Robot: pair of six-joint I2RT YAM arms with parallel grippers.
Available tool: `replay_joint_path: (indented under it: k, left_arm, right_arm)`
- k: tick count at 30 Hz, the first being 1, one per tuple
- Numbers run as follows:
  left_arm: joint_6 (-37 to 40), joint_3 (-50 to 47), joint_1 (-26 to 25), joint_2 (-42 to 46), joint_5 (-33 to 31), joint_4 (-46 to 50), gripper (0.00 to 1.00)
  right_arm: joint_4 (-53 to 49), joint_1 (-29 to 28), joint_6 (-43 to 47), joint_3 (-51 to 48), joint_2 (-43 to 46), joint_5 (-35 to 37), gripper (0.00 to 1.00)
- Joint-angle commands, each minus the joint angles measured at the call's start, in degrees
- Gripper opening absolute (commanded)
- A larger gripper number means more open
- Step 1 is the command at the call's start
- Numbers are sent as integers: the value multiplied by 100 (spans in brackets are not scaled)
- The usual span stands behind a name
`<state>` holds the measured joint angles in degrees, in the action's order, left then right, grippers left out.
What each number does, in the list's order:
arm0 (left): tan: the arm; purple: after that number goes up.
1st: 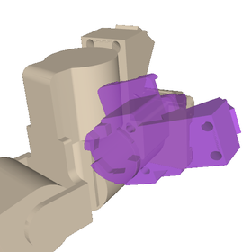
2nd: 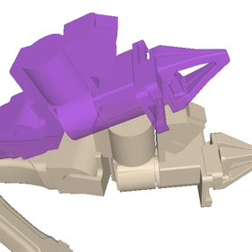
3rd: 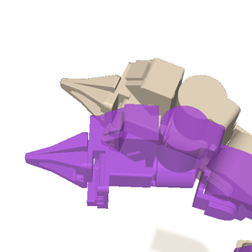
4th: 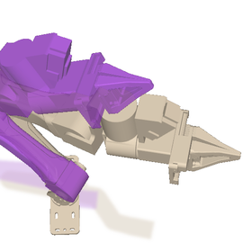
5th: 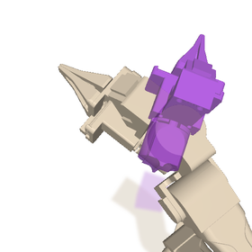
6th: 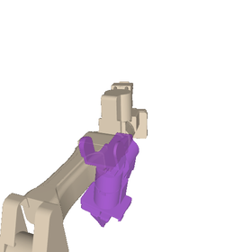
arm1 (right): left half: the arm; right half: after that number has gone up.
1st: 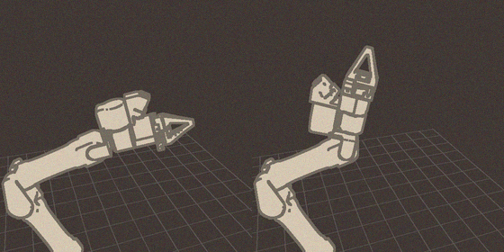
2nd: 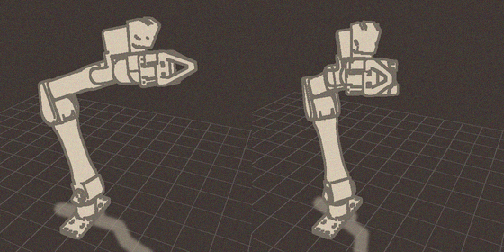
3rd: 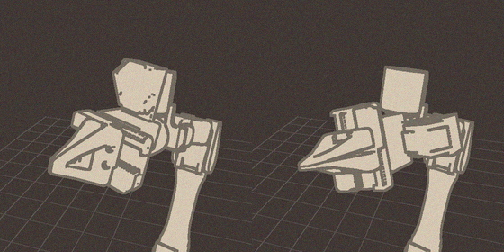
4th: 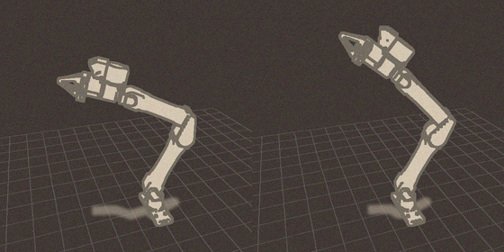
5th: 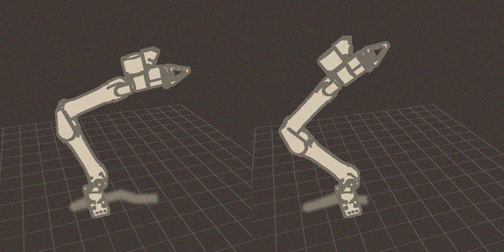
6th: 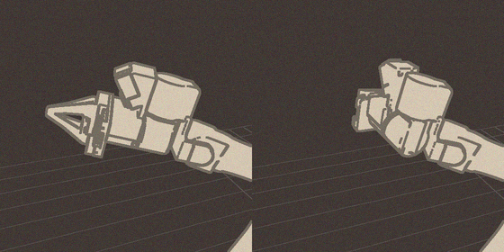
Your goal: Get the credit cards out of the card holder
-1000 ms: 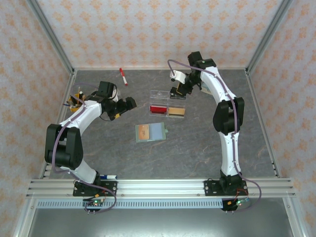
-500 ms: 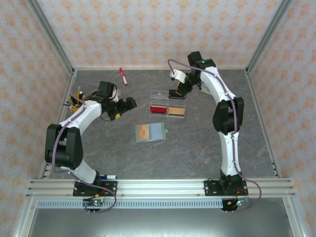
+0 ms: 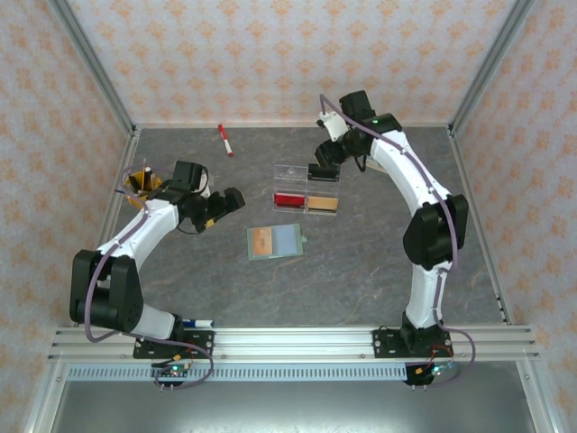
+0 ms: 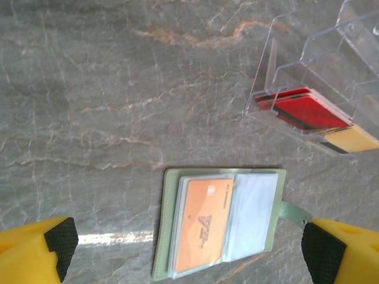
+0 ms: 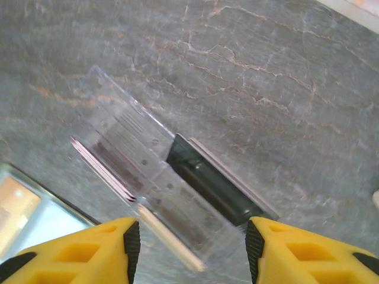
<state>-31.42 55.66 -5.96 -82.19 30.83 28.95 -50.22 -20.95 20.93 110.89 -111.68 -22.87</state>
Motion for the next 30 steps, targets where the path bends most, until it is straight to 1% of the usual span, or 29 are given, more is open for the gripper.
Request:
replay_joint_path:
  k: [1, 3, 4, 6, 9, 11, 13, 14, 17, 19, 21, 27, 29, 30]
  left_arm:
    - [-18, -185, 42, 212, -174, 23, 100]
    - [-39, -263, 42, 244, -183, 14, 100]
    - [-48, -290, 42, 266, -190, 29, 100]
    - [-112, -350, 42, 320, -246, 77, 100]
    - [-235, -419, 43, 384, -430, 153, 100]
    - [-292, -452, 44, 410, -547, 206, 100]
    - [-352, -518, 43, 406, -521, 130, 100]
    - [-397, -568, 42, 406, -456, 67, 100]
    - [-495, -701, 42, 406, -203, -144, 100]
    - [-569, -797, 33, 410, -24, -305, 100]
    - [-686, -894, -16, 406, 157, -498, 98]
    - [-1041, -1030, -279, 142, 512, -1057, 88]
    - [-1134, -1018, -422, -14, 555, -1215, 84]
    - [-1177, -1005, -499, -101, 571, -1292, 81]
  right_arm:
    - [354, -291, -1700, -588, 405, 482, 51]
    - [763, -574, -2191, -1169, 667, 604, 53]
    - [845, -688, -2282, -1400, 735, 590, 55]
    - [930, -1031, -2643, -1727, 783, 919, 59]
    - [908, -1488, -3042, -1975, 647, 782, 64]
    - [1021, -1733, -3297, -2125, 524, 703, 65]
    - [1228, -1915, -3555, -2226, 354, 459, 65]
    - [1346, -1988, -3687, -2257, 249, 281, 64]
    - [1852, -2053, -4073, -2368, -48, -571, 56]
    - [2246, -2058, -4333, -2480, -180, -913, 52]
    - [2460, -2047, -4503, -2489, -351, -1167, 49]
    - [2854, -1987, -4748, -2470, -817, -1824, 41]
    - [2996, -1961, -4809, -2548, -837, -1822, 40]
    - [3022, -1944, -4828, -2574, -831, -1753, 39]
